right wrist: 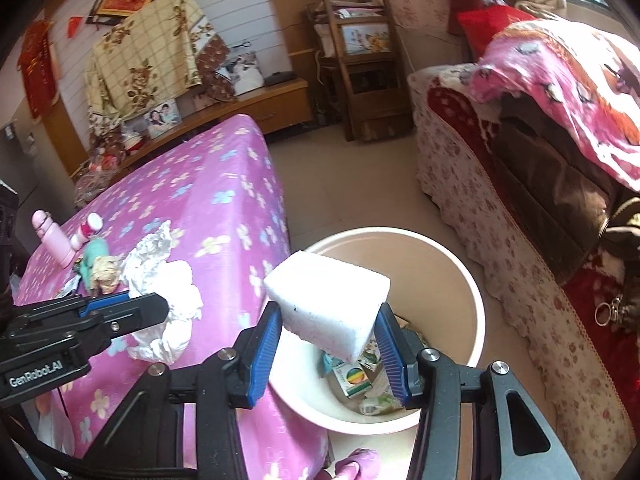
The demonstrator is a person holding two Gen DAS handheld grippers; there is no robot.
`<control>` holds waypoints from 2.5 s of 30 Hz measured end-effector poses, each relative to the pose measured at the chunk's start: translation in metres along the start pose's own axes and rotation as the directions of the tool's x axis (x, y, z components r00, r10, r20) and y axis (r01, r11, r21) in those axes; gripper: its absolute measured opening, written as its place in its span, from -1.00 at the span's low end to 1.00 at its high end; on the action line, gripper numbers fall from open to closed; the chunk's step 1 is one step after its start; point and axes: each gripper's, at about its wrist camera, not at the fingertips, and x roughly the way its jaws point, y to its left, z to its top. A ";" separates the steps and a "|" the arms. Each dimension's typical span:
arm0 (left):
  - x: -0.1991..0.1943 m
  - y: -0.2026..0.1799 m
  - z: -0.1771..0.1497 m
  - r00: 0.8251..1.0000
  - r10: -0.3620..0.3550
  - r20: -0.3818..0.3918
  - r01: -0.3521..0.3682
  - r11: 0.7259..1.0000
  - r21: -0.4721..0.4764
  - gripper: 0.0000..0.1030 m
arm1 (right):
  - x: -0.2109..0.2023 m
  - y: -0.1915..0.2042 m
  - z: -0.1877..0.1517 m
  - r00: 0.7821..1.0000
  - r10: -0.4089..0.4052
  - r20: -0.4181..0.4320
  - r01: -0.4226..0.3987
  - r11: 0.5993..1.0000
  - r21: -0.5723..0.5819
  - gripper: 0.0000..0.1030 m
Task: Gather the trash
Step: 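Carry the tissue and foam block over the white bin and open both grippers, then return both tools from the bin to the table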
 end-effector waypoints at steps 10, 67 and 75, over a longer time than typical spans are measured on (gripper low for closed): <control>0.025 -0.007 0.002 0.999 -0.029 -0.044 0.030 1.000 0.007 -0.60 | 0.014 -0.017 -0.004 0.999 -0.035 -0.024 0.036 0.999 0.031 0.03; -0.027 0.043 -0.022 0.985 0.165 0.051 -0.163 0.986 -0.036 0.08 | 0.014 0.029 -0.006 0.999 0.008 -0.041 -0.007 1.000 0.029 0.27; -0.055 0.081 -0.036 0.979 0.195 0.066 -0.188 0.977 -0.101 0.14 | 0.018 0.062 -0.007 0.997 0.046 -0.054 -0.047 0.999 -0.015 0.27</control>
